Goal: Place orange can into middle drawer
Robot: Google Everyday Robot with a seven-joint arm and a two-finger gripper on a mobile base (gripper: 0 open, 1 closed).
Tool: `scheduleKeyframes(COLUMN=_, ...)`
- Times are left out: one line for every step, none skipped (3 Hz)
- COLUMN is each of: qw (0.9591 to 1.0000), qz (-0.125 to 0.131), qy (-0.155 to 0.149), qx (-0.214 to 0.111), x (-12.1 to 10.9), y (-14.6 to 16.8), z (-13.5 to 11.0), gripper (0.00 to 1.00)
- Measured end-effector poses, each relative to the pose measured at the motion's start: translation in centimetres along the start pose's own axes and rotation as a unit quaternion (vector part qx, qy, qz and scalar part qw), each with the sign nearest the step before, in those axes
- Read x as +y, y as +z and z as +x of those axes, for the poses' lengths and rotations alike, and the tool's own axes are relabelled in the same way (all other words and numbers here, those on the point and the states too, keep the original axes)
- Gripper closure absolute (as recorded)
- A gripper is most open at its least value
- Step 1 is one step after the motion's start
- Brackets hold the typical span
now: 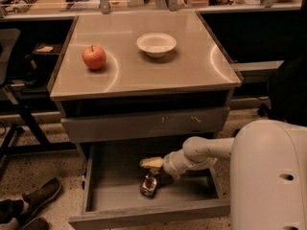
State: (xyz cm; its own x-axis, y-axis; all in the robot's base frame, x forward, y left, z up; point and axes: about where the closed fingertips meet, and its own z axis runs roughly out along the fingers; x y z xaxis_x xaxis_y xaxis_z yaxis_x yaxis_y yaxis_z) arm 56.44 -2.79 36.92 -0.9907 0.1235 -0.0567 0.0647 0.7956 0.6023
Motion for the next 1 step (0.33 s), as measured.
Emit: scheduleKeyframes(qw=1.0000, qz=0.000, qy=0.000, qx=0.000, x=0.00, y=0.00, z=0.00, gripper=0.00)
